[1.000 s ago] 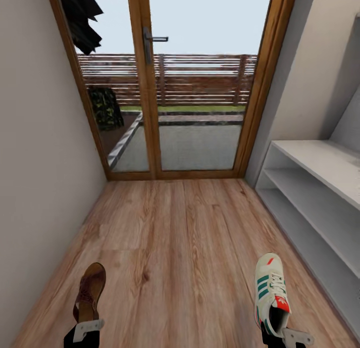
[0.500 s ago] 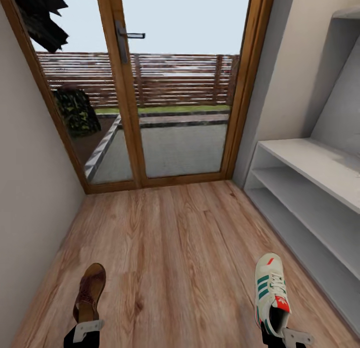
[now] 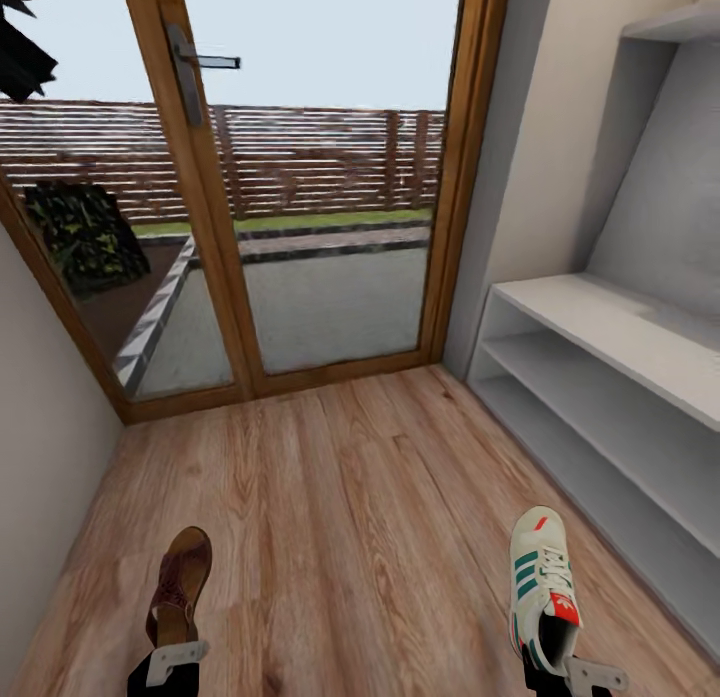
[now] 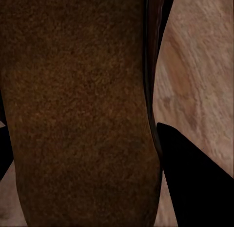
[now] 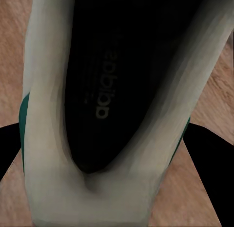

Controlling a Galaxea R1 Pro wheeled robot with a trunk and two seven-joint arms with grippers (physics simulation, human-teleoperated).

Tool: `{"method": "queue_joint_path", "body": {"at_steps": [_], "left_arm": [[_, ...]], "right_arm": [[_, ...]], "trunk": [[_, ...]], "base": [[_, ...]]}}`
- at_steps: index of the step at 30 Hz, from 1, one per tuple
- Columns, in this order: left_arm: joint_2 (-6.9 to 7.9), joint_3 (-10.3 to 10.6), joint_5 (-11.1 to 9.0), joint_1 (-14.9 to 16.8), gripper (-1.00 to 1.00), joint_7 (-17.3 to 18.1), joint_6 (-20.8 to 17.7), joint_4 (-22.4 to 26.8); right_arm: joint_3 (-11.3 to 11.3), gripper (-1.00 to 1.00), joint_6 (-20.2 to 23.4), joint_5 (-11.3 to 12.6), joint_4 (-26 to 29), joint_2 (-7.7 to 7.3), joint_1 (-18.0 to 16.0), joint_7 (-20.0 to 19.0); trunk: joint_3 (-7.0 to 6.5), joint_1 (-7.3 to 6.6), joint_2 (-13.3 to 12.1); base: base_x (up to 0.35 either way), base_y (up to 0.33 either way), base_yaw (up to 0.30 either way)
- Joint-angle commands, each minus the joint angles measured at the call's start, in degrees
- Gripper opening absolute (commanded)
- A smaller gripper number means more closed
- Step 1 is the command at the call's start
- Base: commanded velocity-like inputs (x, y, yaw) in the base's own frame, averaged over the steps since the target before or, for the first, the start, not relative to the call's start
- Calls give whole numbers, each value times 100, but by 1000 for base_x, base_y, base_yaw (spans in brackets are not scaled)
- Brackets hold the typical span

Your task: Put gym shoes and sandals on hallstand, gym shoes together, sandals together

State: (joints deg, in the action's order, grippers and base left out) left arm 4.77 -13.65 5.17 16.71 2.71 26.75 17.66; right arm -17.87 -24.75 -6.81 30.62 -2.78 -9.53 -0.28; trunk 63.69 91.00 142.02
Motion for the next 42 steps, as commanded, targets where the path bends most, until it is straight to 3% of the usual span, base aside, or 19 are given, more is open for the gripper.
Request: {"method": "queue_joint_path", "body": {"at_steps": [1, 42], "left_arm": [[-3, -50, 63, 3, -100, 27, 17, -3], [-3, -50, 57, 6, -100, 27, 24, -8]], "right_arm": [[-32, -100, -20, -57, -4, 5, -5, -11], [-32, -100, -16, -57, -4, 5, -5, -9]], "trunk": [[4, 1, 2], [4, 1, 2]], "base": [[160, 139, -262], [12, 10, -262]]}}
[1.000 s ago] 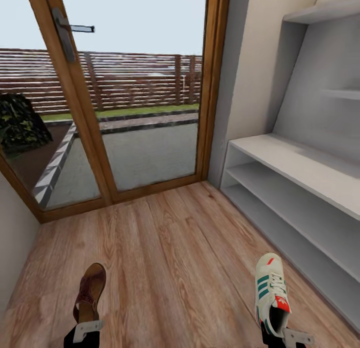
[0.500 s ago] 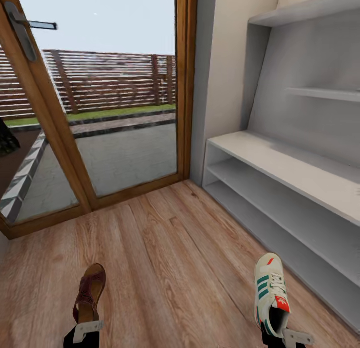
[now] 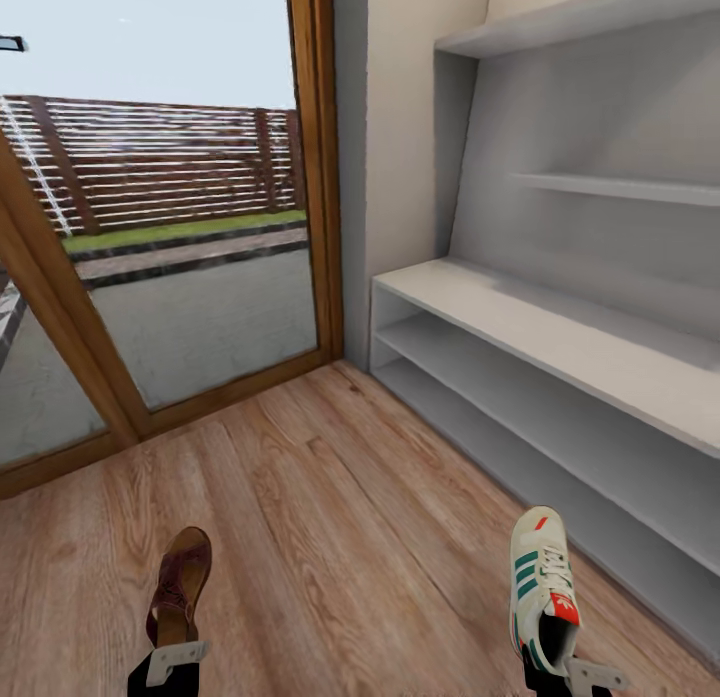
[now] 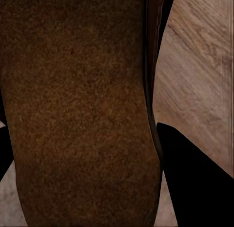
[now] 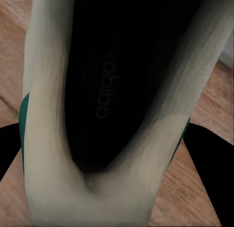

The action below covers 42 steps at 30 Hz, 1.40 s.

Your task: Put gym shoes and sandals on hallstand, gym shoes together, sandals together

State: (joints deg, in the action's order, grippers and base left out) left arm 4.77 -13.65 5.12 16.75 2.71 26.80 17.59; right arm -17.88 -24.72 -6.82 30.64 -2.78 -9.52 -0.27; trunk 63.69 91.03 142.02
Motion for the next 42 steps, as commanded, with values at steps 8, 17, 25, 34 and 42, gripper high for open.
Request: {"method": "queue_joint_path", "body": {"at_steps": [8, 17, 25, 34, 42], "left_arm": [[-2, -51, 36, 0, -100, 28, 18, -1], [-2, -51, 53, 2, -100, 31, 18, -3], [-2, -51, 59, 1, -100, 29, 18, -4], [-2, -51, 60, 1, -100, 29, 18, -4], [-2, -51, 53, -3, -100, 27, 18, -9]], "right_arm": [[-31, -100, -17, -56, -5, 5, -6, -10], [-31, -100, -17, -56, -5, 3, -6, -9], [-31, -100, -18, -56, -5, 6, -6, -8], [-31, -100, -17, -56, -4, 2, -6, -8], [-31, -100, -20, -56, 1, 5, -6, -8]], "trunk": [[4, -1, 2], [4, -1, 2], [4, -1, 2], [4, -1, 2], [4, -1, 2]], "base": [[0, 176, -262], [0, 271, -262], [0, 26, -262], [0, 1, -262], [0, 18, -262]]}}
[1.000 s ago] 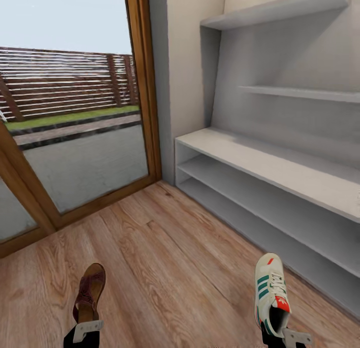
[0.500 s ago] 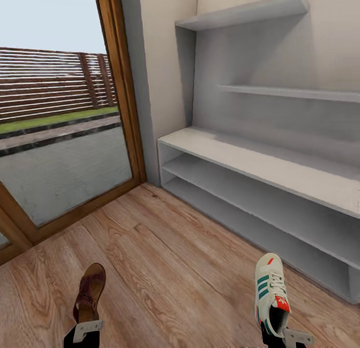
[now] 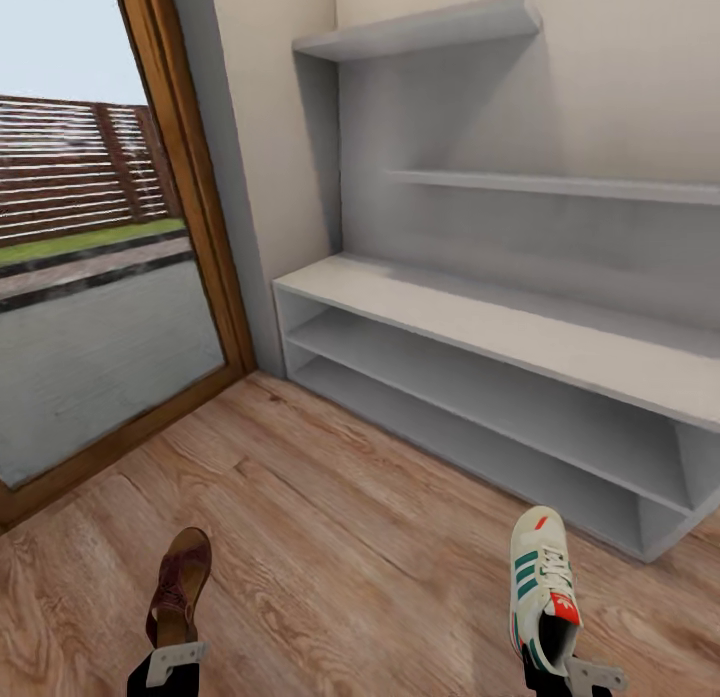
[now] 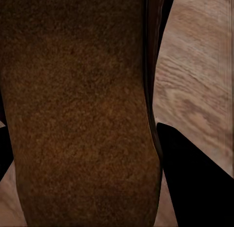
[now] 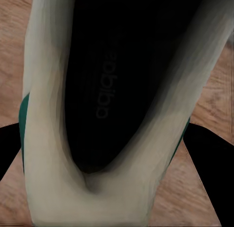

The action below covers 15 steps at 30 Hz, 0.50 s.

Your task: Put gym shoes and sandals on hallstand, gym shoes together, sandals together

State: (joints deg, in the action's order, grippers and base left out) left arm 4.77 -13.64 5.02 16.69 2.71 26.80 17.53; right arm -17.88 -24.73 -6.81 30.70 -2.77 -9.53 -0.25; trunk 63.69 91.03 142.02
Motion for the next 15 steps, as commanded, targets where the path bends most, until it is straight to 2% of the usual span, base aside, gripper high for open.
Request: {"method": "queue_joint_path", "body": {"at_steps": [1, 7, 15], "left_arm": [[-3, -51, 62, 4, -100, 27, 18, -1], [-3, -51, 65, 6, -100, 31, 18, -3], [-3, -51, 73, 5, -100, 32, 18, -4]], "right_arm": [[-31, -100, -20, -57, -4, 3, -5, -10], [-31, -100, -16, -56, -6, 4, -5, -10], [-31, -100, -17, -55, -9, 4, -5, -10]], "trunk": [[4, -1, 2], [4, -1, 2], [4, -1, 2]], "base": [[0, 132, -262], [30, 224, -262], [14, 46, -262]]}}
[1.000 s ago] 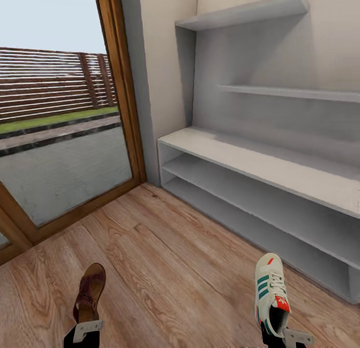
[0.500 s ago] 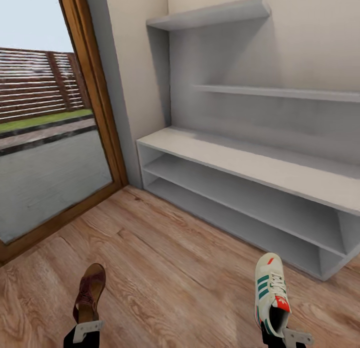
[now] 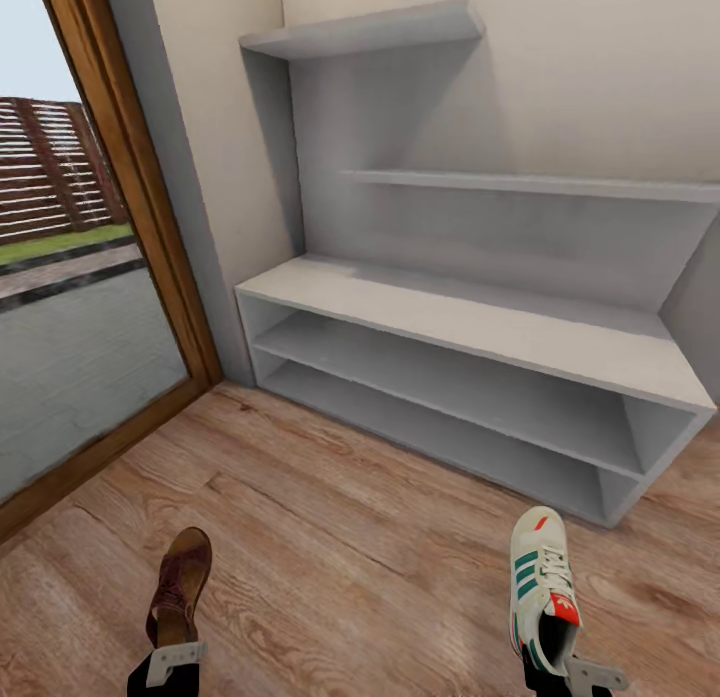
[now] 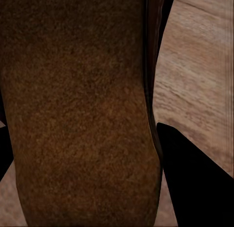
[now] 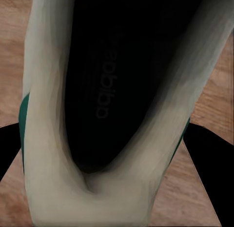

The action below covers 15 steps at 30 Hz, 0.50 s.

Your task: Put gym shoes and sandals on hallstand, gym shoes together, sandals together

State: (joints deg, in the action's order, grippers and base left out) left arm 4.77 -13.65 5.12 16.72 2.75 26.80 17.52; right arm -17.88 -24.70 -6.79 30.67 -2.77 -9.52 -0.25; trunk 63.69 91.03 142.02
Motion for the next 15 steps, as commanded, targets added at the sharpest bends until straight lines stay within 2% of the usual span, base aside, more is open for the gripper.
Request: {"method": "queue_joint_path", "body": {"at_steps": [1, 7, 15], "left_arm": [[-2, -50, 65, 2, -100, 28, 18, -2], [-2, -50, 59, 1, -100, 27, 18, -3], [-2, -50, 50, 3, -100, 25, 18, -3]], "right_arm": [[-31, -100, -19, -56, -7, 3, -6, -10], [-31, -100, -20, -56, -8, 4, -6, -10], [-31, -100, -21, -59, -8, 4, -6, -10]], "trunk": [[4, -1, 2], [4, -1, 2], [4, -1, 2]], "base": [[2, 7, -262], [10, 17, -262], [103, 234, -262]]}}
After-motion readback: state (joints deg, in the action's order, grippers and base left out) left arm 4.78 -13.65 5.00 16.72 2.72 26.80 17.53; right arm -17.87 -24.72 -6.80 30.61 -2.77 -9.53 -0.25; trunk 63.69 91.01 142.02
